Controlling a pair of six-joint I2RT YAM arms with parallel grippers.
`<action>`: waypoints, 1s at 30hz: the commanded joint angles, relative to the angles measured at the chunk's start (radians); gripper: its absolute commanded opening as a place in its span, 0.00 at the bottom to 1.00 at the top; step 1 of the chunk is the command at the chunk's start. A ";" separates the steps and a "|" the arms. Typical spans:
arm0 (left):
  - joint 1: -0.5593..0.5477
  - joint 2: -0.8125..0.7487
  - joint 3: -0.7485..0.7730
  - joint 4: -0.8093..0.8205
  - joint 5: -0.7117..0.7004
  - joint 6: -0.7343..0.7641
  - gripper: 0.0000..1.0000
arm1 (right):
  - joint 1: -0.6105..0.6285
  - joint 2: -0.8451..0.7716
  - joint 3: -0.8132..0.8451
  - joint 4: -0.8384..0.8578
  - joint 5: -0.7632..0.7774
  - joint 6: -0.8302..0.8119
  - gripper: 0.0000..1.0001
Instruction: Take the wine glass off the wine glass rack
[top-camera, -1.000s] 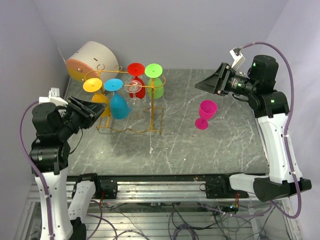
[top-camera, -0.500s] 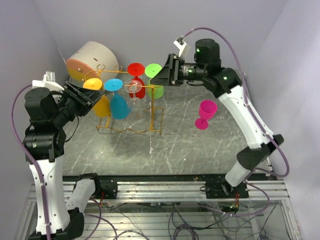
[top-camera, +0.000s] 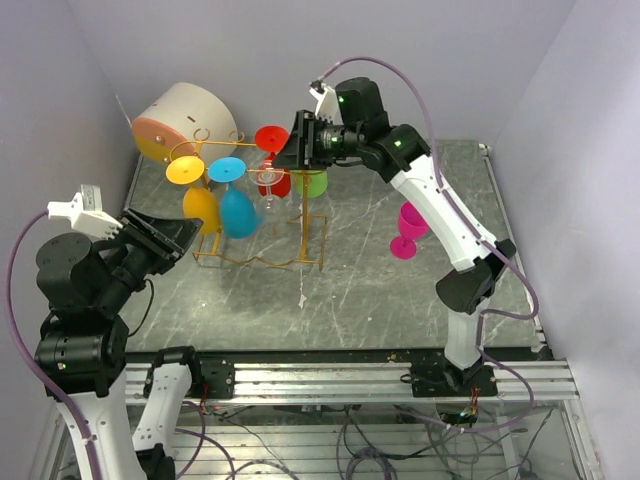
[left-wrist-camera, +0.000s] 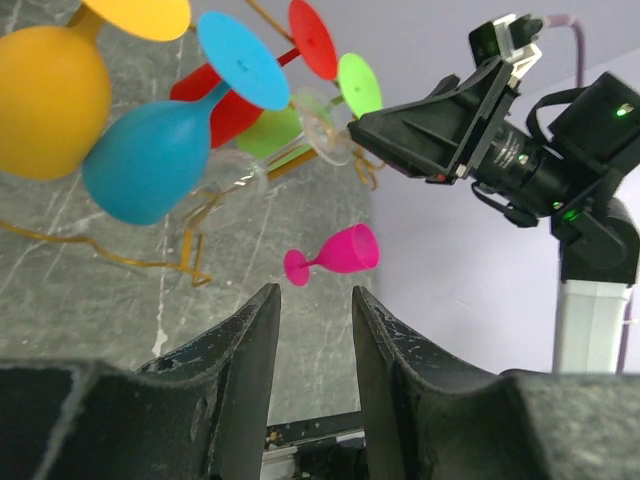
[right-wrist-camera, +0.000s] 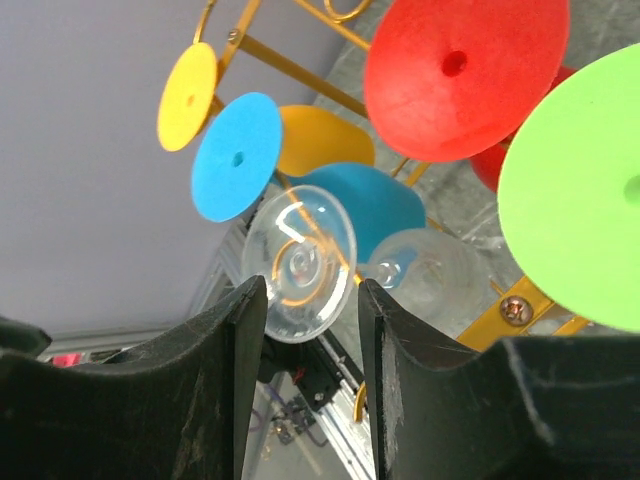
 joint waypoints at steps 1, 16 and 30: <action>-0.003 0.001 -0.007 -0.058 -0.033 0.048 0.46 | 0.024 0.033 0.058 -0.052 0.133 -0.035 0.41; -0.004 -0.013 -0.024 -0.079 -0.038 0.055 0.46 | 0.049 0.024 0.005 0.010 0.120 -0.033 0.40; -0.004 -0.018 -0.047 -0.077 -0.039 0.050 0.46 | 0.049 0.018 -0.021 0.086 0.089 -0.013 0.12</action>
